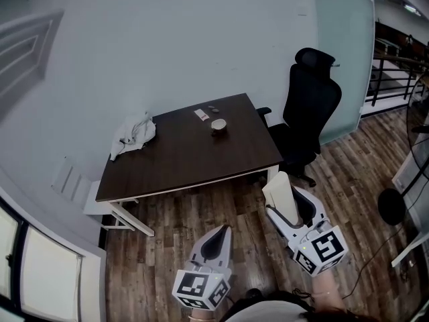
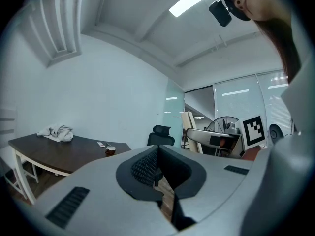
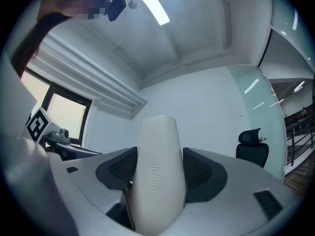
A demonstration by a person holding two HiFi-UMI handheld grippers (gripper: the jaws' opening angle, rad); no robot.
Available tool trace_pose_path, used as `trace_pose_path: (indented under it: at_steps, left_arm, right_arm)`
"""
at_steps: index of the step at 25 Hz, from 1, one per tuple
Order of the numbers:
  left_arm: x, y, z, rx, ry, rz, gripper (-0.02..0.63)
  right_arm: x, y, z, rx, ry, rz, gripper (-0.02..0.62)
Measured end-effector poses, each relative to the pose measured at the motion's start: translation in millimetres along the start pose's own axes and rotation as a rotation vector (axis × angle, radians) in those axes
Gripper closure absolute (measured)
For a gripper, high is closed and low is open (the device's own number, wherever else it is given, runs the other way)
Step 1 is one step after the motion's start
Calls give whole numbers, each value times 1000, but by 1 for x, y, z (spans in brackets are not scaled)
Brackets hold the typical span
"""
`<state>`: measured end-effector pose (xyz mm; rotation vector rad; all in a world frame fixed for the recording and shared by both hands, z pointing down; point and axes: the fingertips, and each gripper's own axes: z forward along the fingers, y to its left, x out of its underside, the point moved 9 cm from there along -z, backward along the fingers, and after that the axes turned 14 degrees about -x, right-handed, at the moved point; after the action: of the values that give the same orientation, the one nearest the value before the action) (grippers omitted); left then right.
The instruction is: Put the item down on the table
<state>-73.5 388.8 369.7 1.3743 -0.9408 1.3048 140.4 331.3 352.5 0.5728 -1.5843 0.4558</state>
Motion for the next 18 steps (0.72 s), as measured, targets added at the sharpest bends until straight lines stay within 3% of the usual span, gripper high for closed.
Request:
trace_pose_path:
  at_steps: [18]
  left_arm:
    - [0, 28, 66, 6, 14, -24, 588]
  right_arm:
    - [11, -41, 53, 4, 9, 7, 301]
